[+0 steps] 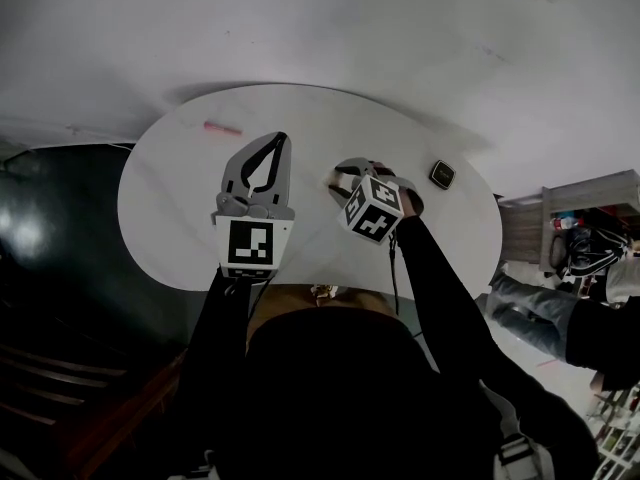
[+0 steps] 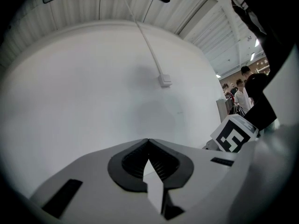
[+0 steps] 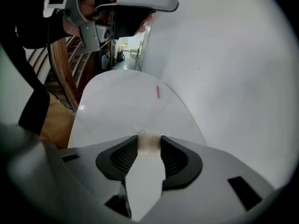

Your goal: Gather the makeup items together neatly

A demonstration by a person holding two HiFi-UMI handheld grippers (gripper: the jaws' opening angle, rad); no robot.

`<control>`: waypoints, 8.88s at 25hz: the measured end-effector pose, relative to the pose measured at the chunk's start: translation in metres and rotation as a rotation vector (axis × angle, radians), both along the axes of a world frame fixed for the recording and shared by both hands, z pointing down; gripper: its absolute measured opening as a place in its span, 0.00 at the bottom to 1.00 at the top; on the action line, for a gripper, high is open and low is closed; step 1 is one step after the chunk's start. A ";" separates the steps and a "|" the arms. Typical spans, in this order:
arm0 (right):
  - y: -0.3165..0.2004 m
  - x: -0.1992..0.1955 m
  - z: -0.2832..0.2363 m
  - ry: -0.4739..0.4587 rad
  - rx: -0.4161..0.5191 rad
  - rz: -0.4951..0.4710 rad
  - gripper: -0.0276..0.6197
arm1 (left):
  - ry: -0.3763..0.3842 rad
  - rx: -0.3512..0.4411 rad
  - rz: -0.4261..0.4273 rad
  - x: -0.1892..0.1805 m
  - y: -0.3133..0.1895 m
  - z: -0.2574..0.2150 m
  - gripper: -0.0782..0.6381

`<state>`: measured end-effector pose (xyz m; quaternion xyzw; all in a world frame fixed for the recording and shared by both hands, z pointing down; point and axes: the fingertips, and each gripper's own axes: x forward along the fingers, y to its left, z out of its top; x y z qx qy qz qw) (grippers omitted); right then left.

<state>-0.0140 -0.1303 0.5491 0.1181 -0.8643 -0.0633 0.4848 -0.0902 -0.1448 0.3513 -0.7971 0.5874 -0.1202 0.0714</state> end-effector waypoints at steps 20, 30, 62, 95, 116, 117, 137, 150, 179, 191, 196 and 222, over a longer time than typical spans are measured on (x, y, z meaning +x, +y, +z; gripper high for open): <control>-0.047 -0.051 0.102 0.231 -0.131 -0.303 0.32 | 0.019 -0.128 -0.115 -0.073 -0.001 0.049 0.13; -0.057 -0.055 0.092 0.197 -0.071 -0.310 0.37 | 0.025 -0.128 -0.109 -0.072 -0.006 0.053 0.13; -0.011 0.054 -0.215 -0.860 0.362 0.653 0.09 | 0.030 0.035 0.095 0.010 0.014 -0.035 0.13; 0.015 0.089 -0.208 -0.766 0.457 0.844 0.09 | 0.104 0.058 0.340 0.054 0.011 -0.037 0.13; -0.040 0.225 -0.157 -0.703 0.450 0.997 0.34 | 0.092 0.007 0.395 0.182 -0.031 -0.022 0.13; -0.044 0.231 -0.146 -0.689 0.435 1.017 0.38 | 0.088 0.007 0.392 0.184 -0.033 -0.021 0.13; -0.091 0.296 0.076 -0.431 0.000 1.382 0.53 | 0.020 -0.101 0.271 0.191 -0.076 0.022 0.13; -0.098 0.308 0.123 -0.361 -0.077 1.458 0.57 | 0.002 -0.123 0.190 0.169 -0.086 0.032 0.13; -0.074 0.129 0.070 -0.477 -0.099 1.060 0.57 | 0.016 -0.076 0.038 0.053 -0.040 0.017 0.13; -0.074 0.076 0.117 -0.391 -0.174 1.054 0.56 | -0.008 -0.098 -0.071 -0.026 -0.015 0.025 0.13; -0.075 0.072 0.120 -0.384 -0.170 1.068 0.56 | 0.003 -0.101 -0.076 -0.036 -0.014 0.029 0.13; -0.089 0.067 -0.062 -0.612 0.229 0.870 0.56 | 0.080 0.009 0.026 -0.037 -0.007 -0.015 0.13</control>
